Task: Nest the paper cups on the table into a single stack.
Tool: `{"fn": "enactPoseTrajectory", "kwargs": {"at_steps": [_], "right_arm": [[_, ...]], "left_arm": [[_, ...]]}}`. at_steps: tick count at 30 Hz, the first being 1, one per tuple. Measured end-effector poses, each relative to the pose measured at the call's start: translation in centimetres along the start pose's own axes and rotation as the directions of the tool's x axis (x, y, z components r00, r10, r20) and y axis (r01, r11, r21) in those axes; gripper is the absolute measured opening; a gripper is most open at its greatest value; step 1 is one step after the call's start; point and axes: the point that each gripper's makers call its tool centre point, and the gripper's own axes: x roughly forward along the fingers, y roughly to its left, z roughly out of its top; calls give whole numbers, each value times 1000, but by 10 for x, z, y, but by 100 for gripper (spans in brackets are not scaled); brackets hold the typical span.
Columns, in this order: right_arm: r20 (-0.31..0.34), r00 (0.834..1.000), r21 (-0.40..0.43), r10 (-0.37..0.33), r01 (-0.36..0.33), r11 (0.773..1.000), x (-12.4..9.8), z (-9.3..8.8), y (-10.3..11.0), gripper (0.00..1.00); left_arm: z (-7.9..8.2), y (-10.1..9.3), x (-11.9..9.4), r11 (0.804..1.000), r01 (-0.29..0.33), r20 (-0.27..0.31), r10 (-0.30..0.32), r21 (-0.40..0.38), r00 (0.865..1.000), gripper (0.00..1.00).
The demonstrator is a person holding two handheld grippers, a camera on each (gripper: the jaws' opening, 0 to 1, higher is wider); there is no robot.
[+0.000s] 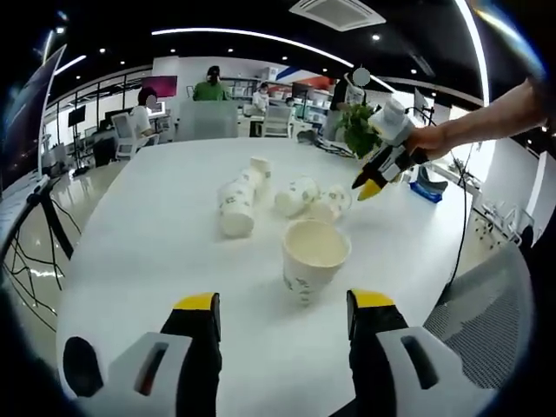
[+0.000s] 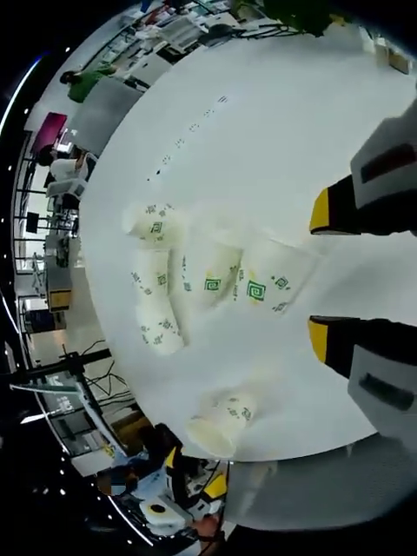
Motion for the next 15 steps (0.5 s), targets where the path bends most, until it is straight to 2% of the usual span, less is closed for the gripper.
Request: {"fn": "enactPoseTrajectory", "kwargs": {"at_steps": [6,15], "right_arm": [[-1,1000,6,18,-18,1000,19,-7,-8,36],[39,999,22,31,-32,999,25,0,-5,31]], "left_arm": [[-2,1,1,1000,3,-6,-3,5,1000,57],[-2,-2,0,1000,0,-17,0,8,1000,56]]}}
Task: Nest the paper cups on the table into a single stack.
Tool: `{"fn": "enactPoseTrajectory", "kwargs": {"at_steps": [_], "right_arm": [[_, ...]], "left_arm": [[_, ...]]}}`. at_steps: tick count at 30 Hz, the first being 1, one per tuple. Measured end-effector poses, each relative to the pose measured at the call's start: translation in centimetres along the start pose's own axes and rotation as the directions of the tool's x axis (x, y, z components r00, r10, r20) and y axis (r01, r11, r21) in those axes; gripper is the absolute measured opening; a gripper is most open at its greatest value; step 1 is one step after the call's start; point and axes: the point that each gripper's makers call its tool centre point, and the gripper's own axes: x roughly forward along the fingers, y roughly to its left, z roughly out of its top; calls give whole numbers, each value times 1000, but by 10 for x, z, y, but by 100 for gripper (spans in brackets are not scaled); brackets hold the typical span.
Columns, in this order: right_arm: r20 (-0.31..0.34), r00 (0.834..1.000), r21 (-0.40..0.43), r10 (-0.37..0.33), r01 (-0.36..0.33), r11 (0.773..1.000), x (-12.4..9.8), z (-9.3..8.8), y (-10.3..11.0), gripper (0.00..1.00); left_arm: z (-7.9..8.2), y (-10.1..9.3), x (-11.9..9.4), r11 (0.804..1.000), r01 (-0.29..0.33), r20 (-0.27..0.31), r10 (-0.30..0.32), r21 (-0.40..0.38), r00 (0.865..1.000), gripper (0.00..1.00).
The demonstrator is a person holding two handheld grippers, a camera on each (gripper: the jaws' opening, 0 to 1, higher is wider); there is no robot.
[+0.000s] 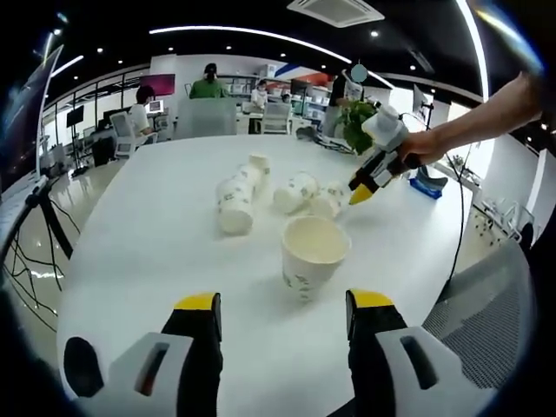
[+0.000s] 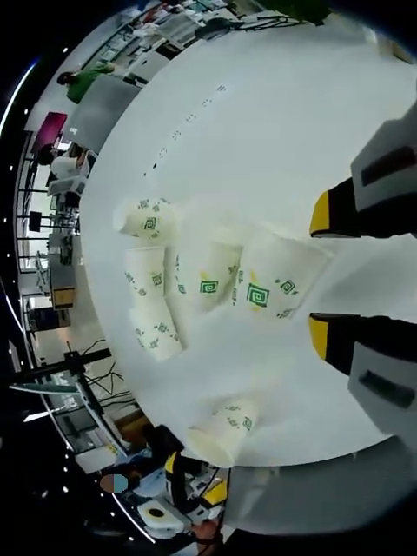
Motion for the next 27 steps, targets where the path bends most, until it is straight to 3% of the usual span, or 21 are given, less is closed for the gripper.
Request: {"fn": "enactPoseTrajectory", "kwargs": {"at_steps": [10,15,21,27], "right_arm": [[27,999,-39,31,-29,999,4,-2,16,18],[40,998,-50,40,-37,998,3,-2,31,15],[49,998,-56,47,-44,997,11,-3,25,13],[51,998,-68,40,-36,997,9,2,39,9]], "left_arm": [[1,-1,0,1000,-1,-4,1,1,1000,56],[-3,2,2,1000,1,-6,-1,3,1000,56],[-1,-1,1,1000,3,-7,-3,5,1000,56],[-1,-1,1,1000,4,-6,-4,7,1000,56]]}}
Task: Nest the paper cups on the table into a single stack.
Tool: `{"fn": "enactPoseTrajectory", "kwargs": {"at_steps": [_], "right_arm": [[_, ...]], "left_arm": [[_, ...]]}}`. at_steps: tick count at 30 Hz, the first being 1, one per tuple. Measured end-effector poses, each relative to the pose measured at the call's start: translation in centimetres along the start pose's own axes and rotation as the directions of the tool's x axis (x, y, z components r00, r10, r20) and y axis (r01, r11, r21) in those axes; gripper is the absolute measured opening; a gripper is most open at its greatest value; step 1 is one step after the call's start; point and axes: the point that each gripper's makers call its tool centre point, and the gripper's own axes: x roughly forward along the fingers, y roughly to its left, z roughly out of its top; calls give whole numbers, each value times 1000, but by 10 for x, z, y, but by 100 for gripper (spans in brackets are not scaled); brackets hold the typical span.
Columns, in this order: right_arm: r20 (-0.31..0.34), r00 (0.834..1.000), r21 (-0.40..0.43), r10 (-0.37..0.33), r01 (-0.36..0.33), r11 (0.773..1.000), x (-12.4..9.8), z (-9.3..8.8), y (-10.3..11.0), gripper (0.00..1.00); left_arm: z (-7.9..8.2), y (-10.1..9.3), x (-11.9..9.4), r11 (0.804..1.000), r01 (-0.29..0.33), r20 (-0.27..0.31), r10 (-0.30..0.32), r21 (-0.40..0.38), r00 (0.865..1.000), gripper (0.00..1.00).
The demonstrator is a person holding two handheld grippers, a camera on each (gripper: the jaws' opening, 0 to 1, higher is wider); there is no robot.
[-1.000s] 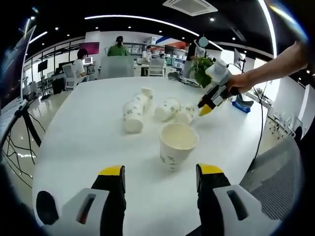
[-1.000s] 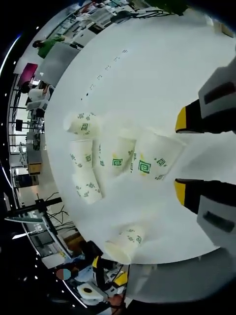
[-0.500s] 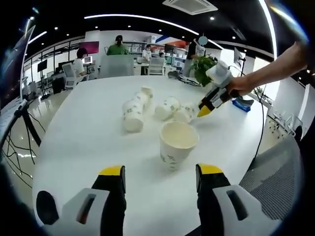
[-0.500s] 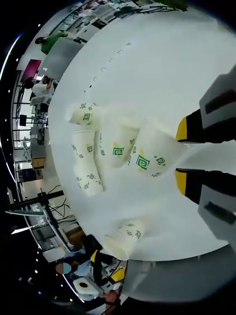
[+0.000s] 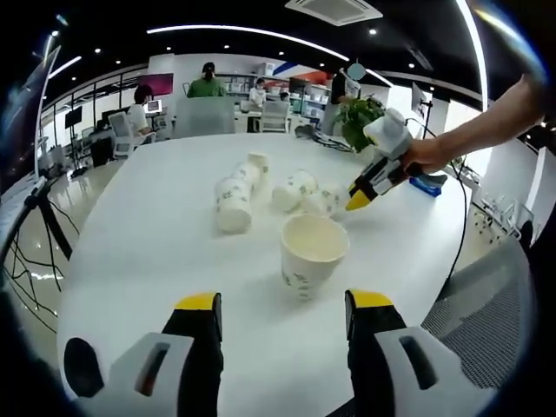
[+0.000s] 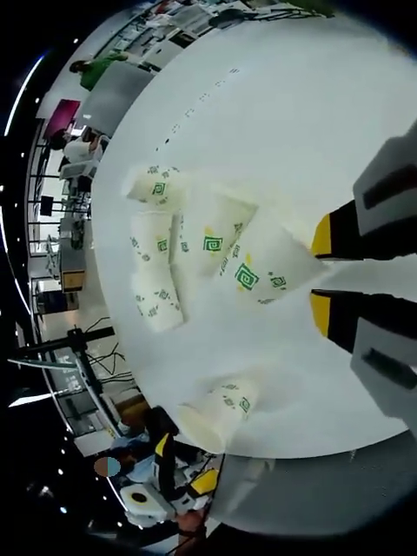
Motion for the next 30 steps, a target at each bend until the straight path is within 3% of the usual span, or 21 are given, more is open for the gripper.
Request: {"fn": "enactPoseTrajectory", "kwargs": {"at_steps": [9,21,30], "right_arm": [[19,1000,5,3,-4,1000,4,4,0,0],[26,999,-30,20,-19,999,-3,12,15,0],[25,1000,-74,9,-7,997,-12,18,12,0]], "left_arm": [[-2,2,0,1000,-1,4,1,-1,1000,55],[1,-1,0,1000,6,8,-6,-1,1000,55],[0,-2,1,1000,13,7,-13,6,1000,55]]}}
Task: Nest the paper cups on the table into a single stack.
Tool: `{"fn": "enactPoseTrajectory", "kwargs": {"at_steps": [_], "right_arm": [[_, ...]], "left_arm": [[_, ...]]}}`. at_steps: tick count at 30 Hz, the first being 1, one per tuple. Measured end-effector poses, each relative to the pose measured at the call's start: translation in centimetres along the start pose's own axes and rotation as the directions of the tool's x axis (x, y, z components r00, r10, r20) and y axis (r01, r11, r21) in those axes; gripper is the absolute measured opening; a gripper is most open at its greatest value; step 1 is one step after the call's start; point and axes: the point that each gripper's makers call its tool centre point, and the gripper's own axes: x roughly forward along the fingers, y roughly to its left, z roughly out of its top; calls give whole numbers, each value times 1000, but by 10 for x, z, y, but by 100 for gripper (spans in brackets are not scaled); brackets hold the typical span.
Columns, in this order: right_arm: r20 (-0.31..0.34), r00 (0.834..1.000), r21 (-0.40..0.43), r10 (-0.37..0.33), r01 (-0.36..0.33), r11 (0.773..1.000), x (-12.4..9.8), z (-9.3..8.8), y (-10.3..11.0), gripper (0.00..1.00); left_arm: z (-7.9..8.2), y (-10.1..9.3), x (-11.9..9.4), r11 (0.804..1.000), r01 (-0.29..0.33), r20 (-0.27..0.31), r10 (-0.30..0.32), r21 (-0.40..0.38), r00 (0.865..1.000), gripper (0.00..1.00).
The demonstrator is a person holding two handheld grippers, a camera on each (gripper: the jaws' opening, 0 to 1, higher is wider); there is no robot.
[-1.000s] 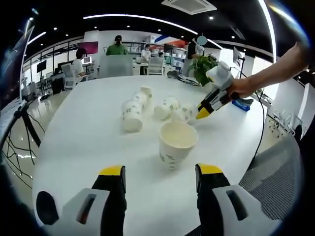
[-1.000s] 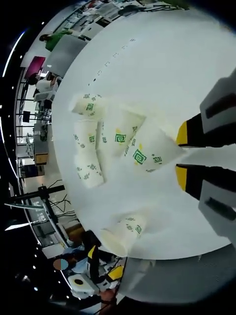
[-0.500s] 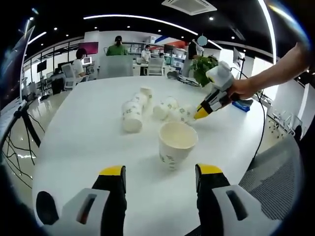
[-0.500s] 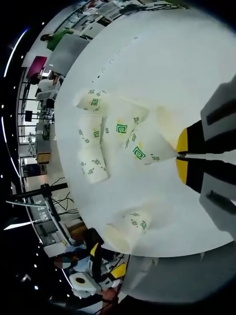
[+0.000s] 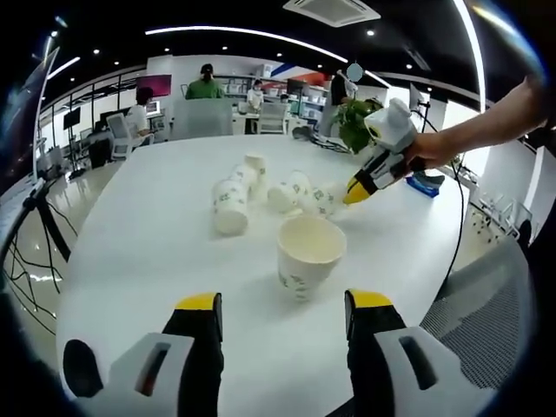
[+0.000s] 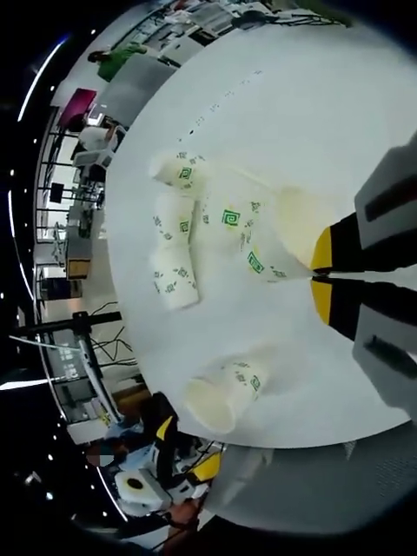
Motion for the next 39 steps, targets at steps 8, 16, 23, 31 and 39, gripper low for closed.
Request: {"fn": "enactPoseTrajectory", "kwargs": {"at_steps": [8,16,23,31,39], "right_arm": [[-13,1000,-20,-6,6,1000,-10,8,7,0],[-48,999,-71,4,-7,997,-20,16,16,0],[-67,998,-126,22,-30,992,-34,33,36,0],[-94,994,-198,51,-69,978,-50,50,53,0],[-159,982,-278,99,-141,950,-60,64,74,0]], "left_arm": [[2,-1,-1,1000,5,10,-5,0,1000,55],[5,-2,-3,1000,8,24,-8,-3,1000,55],[8,-3,-4,1000,9,34,-8,-2,999,55],[8,-5,-4,1000,17,38,-17,2,999,55],[8,-6,-4,1000,20,42,-20,3,999,55]]}}
